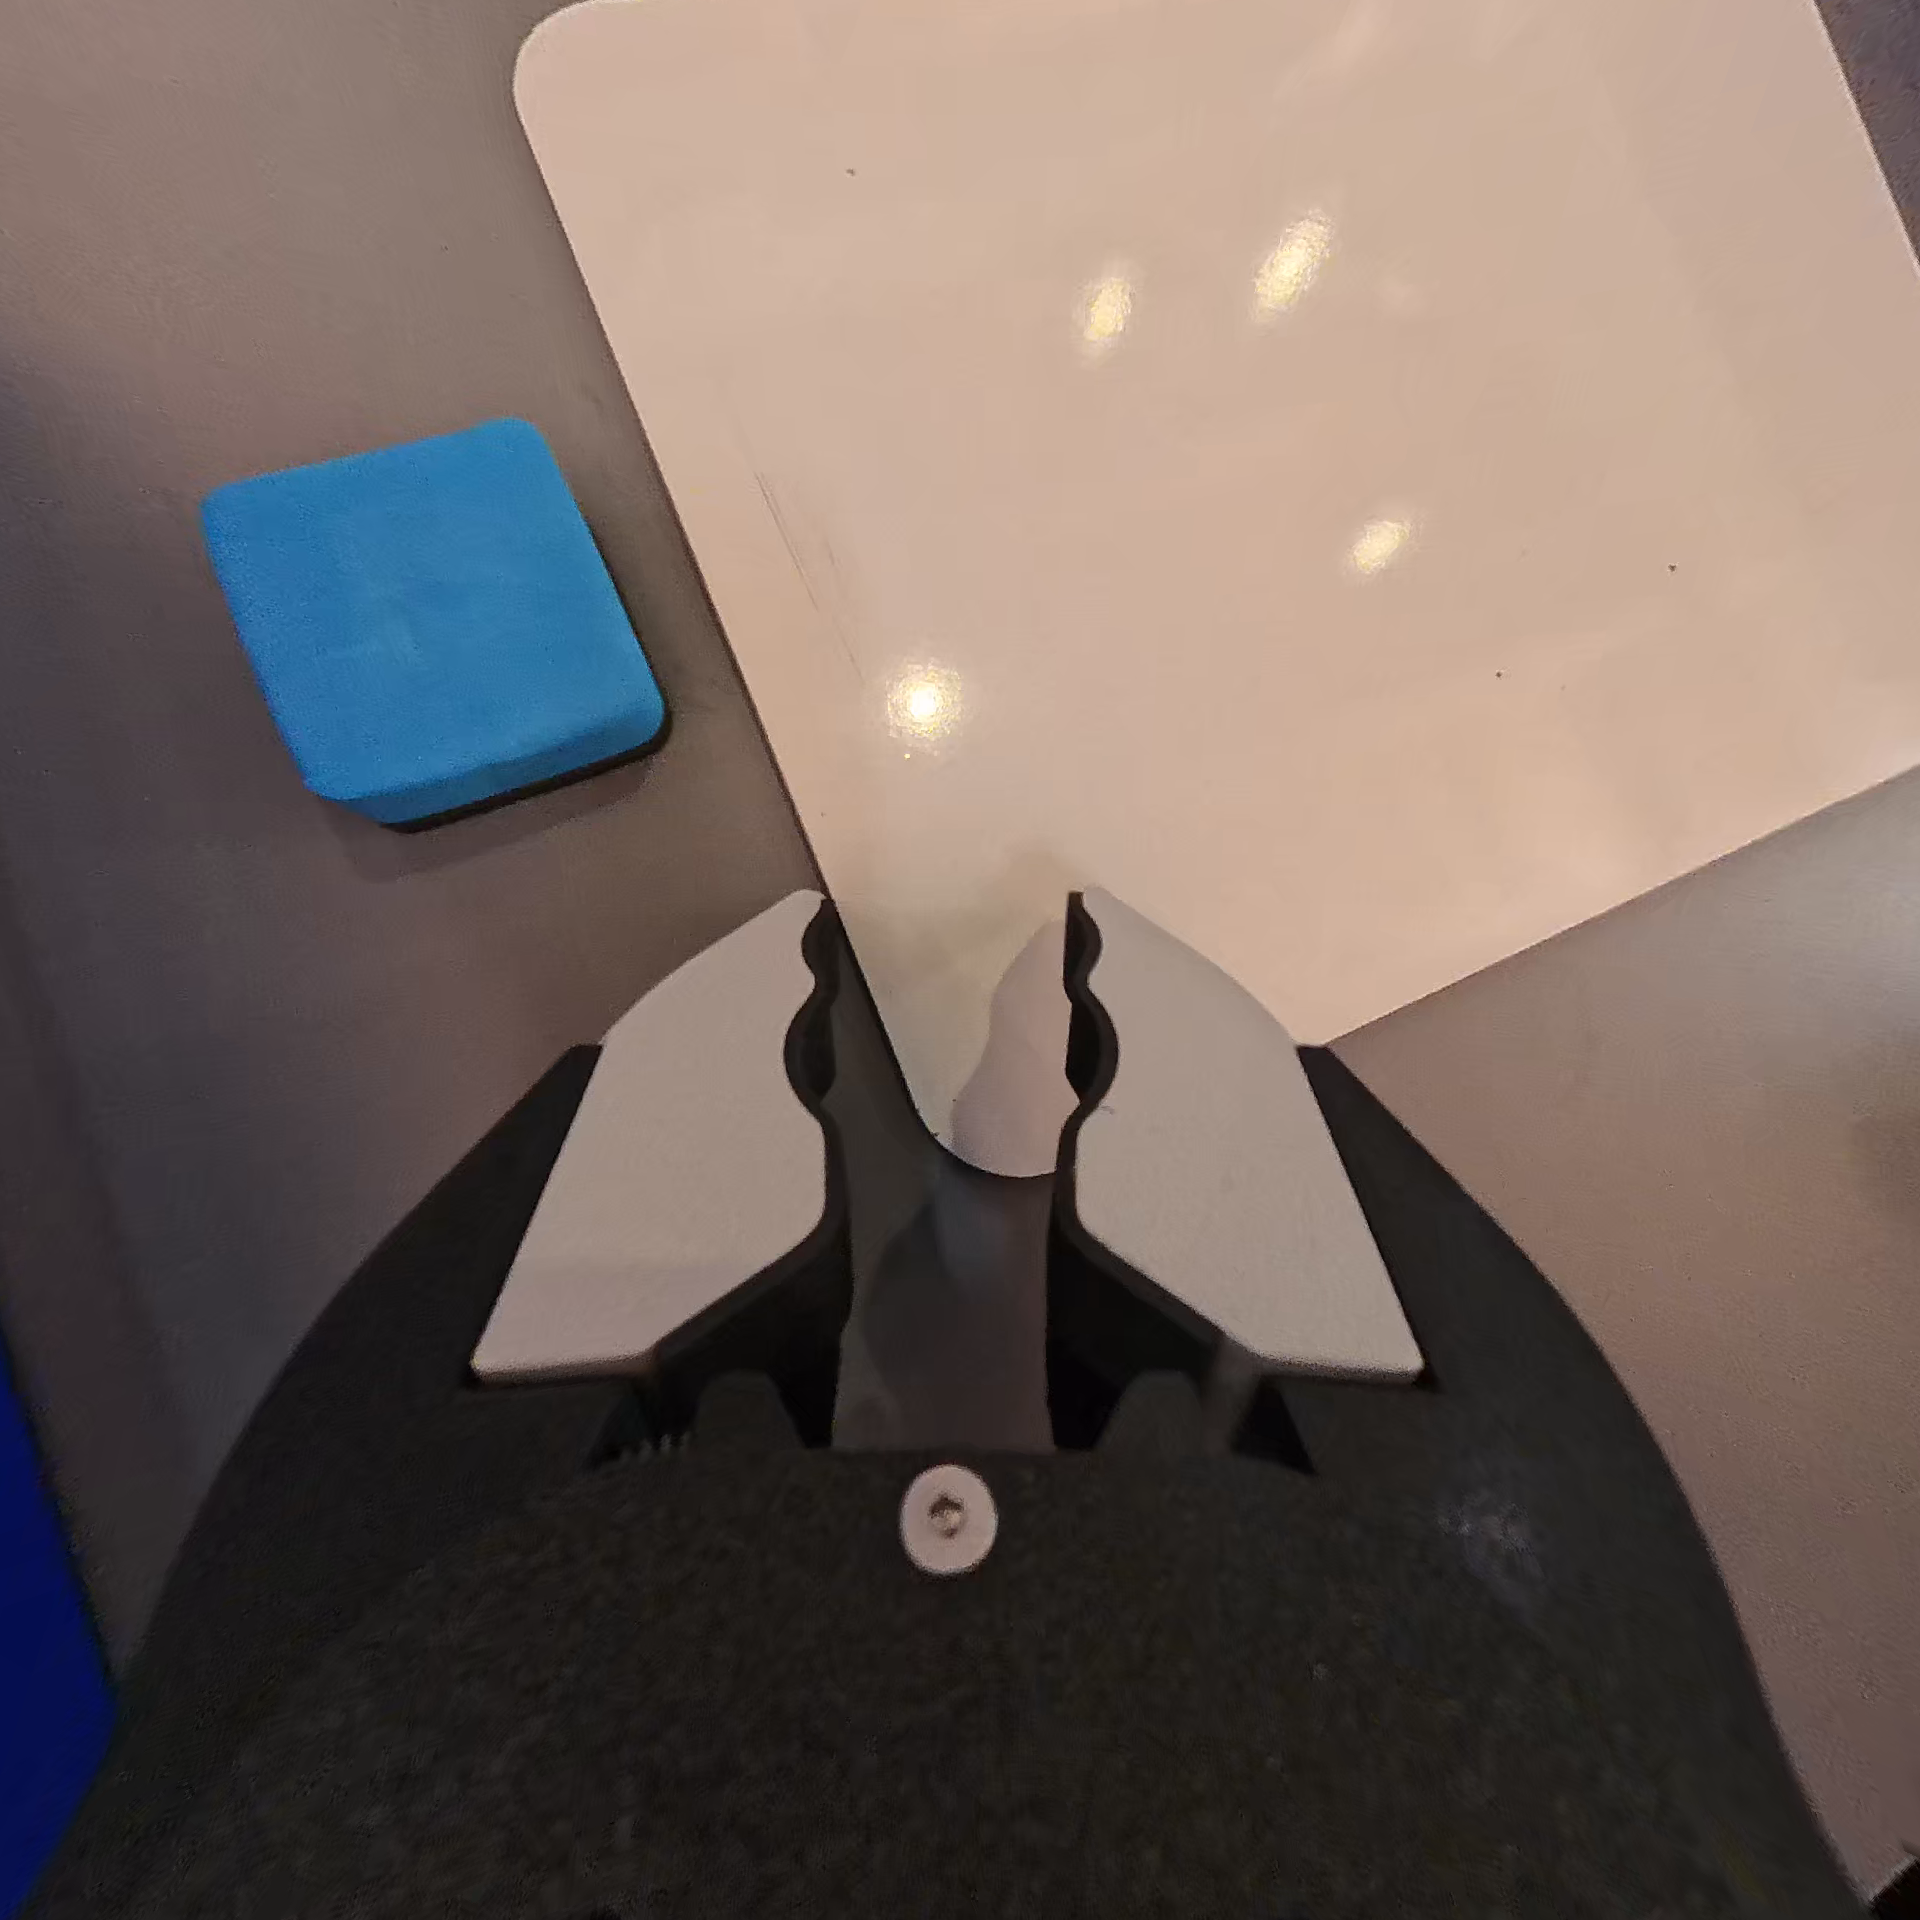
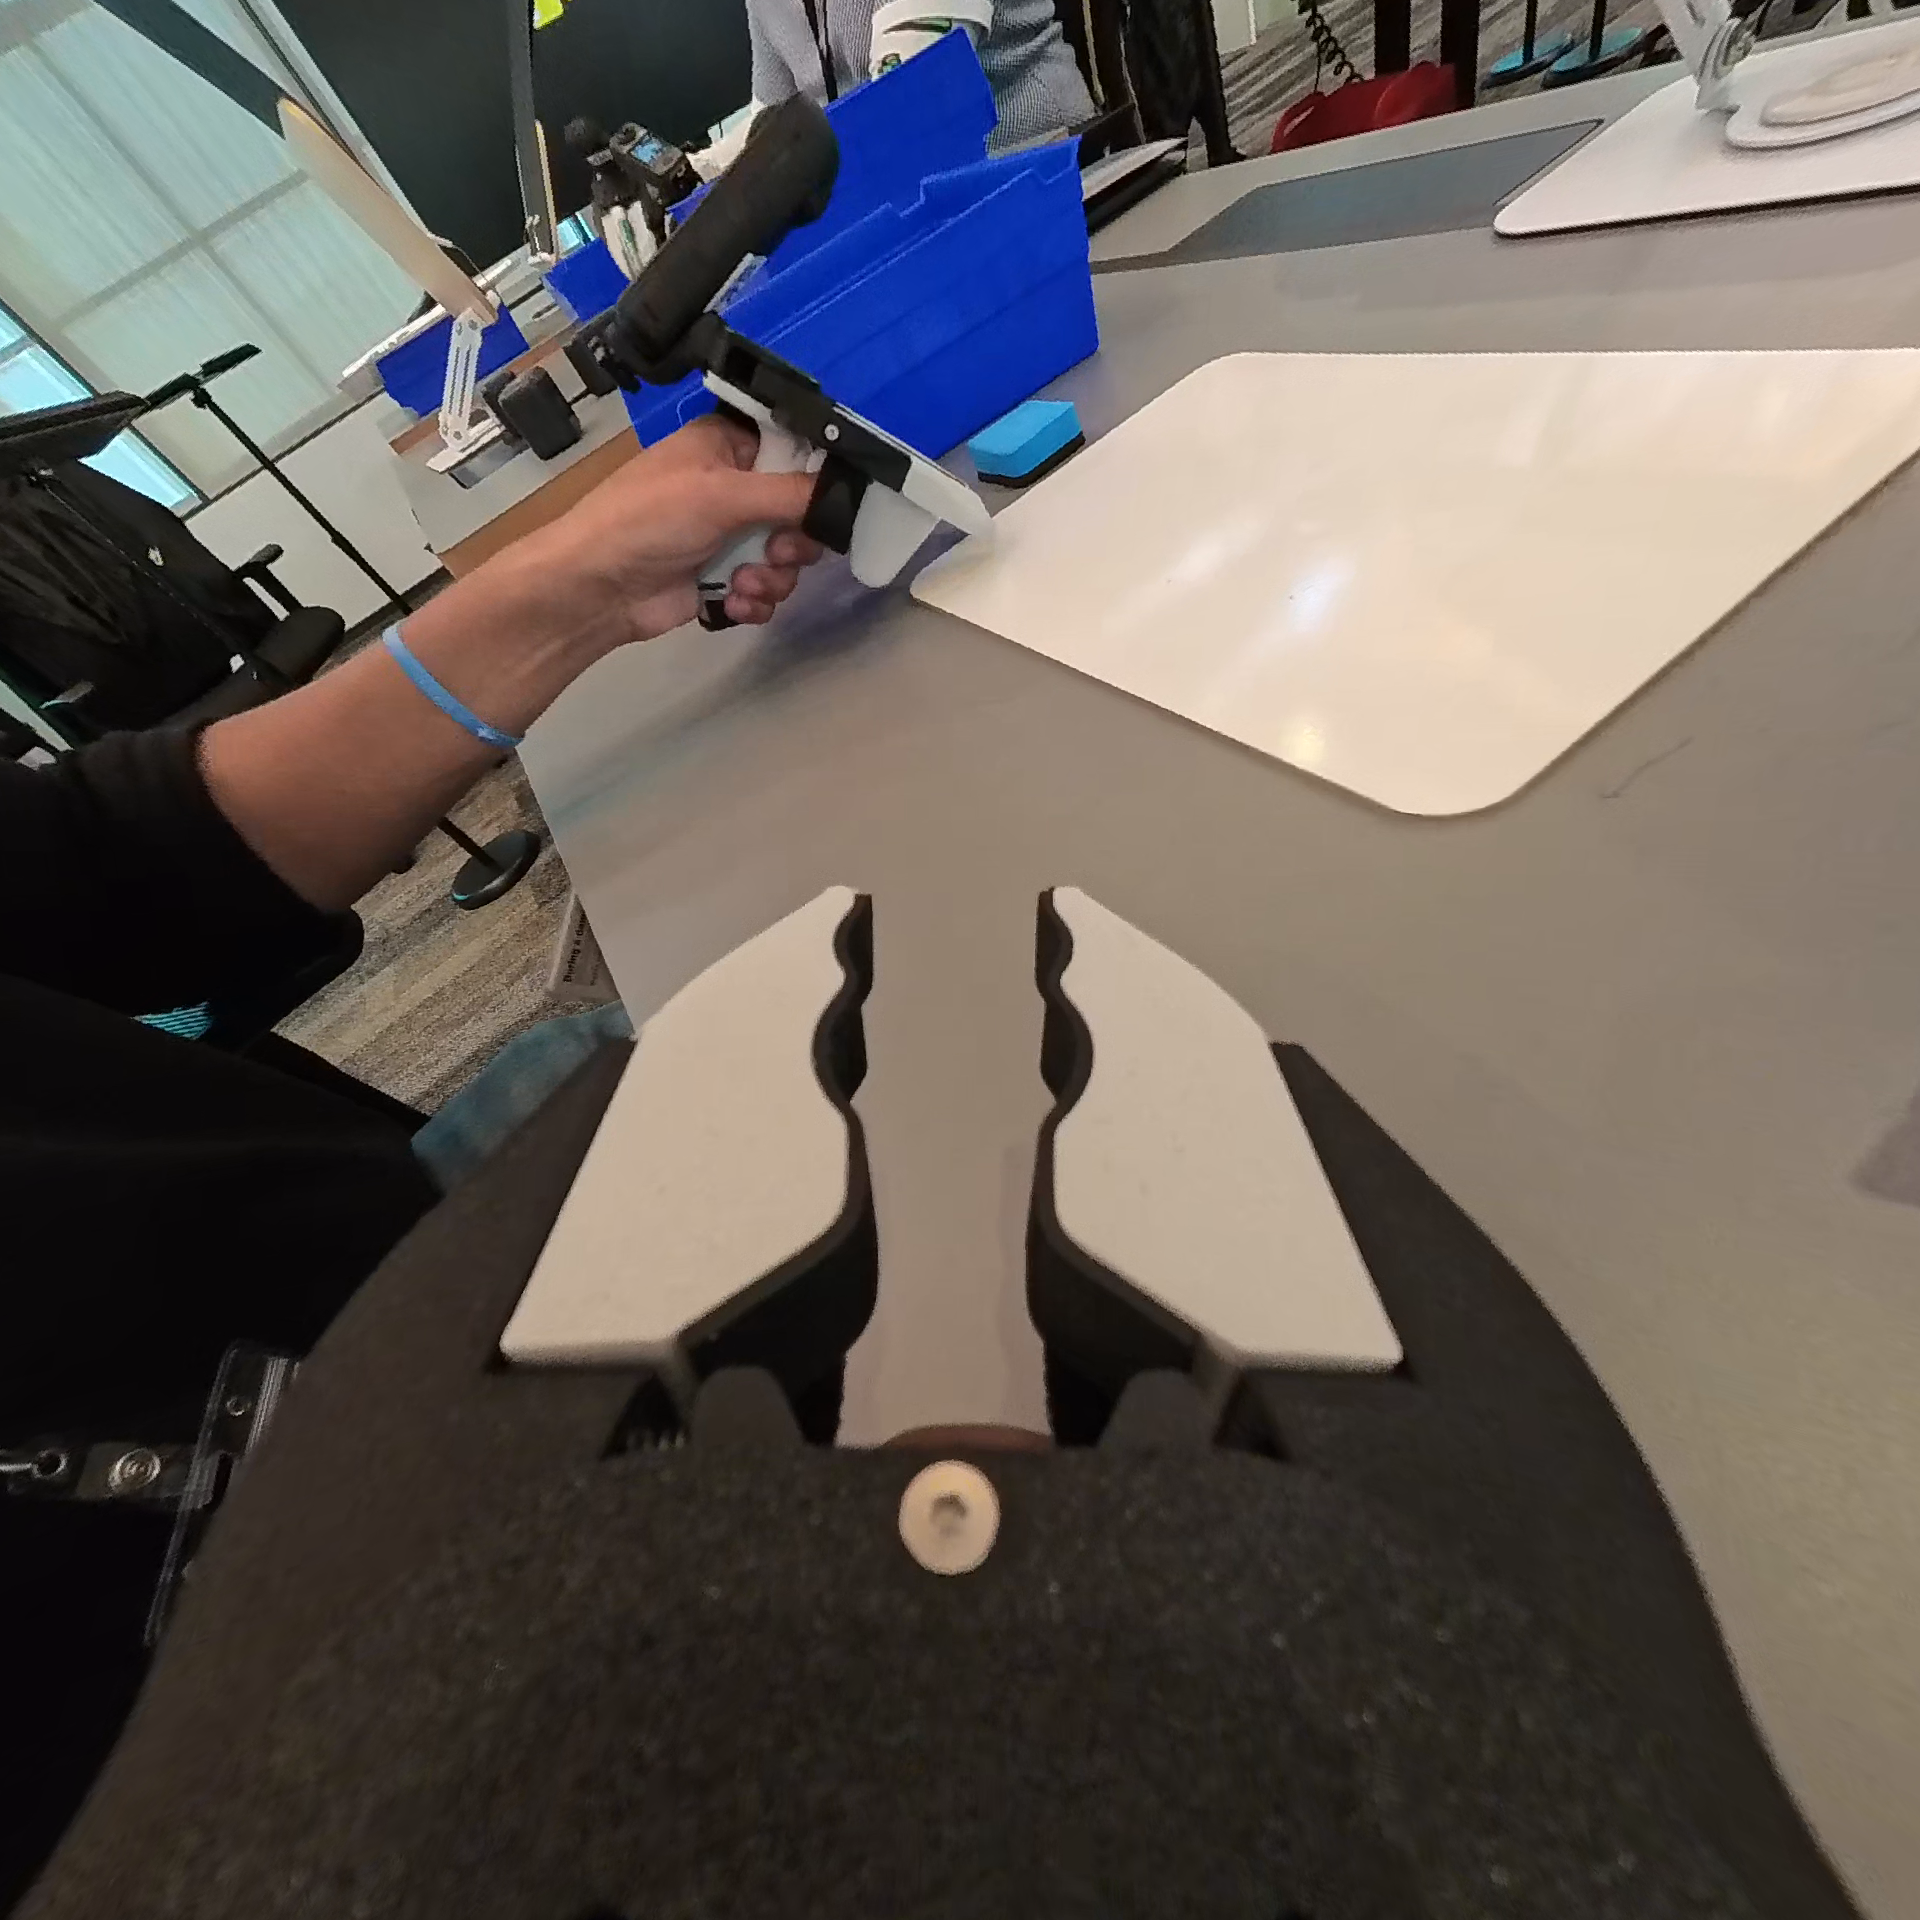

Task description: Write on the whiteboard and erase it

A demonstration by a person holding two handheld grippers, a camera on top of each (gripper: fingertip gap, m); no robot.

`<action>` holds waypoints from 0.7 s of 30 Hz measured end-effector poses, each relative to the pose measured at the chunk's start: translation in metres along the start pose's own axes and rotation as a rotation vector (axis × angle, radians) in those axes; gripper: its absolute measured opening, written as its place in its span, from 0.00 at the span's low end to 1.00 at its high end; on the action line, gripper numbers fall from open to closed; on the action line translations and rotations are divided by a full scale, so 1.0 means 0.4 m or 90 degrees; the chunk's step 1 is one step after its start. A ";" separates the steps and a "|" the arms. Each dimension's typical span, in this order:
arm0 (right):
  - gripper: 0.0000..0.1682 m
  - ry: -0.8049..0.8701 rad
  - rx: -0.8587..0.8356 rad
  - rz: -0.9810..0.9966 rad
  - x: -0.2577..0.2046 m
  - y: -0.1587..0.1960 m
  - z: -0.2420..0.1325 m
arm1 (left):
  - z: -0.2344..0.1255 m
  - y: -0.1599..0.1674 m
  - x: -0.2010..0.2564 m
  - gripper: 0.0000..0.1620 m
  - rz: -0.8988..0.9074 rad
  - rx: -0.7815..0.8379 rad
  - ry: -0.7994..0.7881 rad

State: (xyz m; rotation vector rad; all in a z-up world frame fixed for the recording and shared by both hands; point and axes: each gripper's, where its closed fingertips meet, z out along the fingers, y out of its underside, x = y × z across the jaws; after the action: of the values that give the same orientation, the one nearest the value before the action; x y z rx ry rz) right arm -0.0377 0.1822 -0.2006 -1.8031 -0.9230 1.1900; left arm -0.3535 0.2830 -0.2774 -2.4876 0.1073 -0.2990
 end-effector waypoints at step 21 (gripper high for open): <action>0.21 0.128 0.017 -0.094 0.046 -0.014 -0.009 | -0.234 0.168 0.169 0.24 0.056 0.248 0.015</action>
State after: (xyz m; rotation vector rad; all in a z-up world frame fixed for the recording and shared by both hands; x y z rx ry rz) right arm -0.0298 0.1999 -0.2019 -1.7630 -0.9024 0.9071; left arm -0.3105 0.1649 -0.2317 -2.0875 0.1518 -0.2823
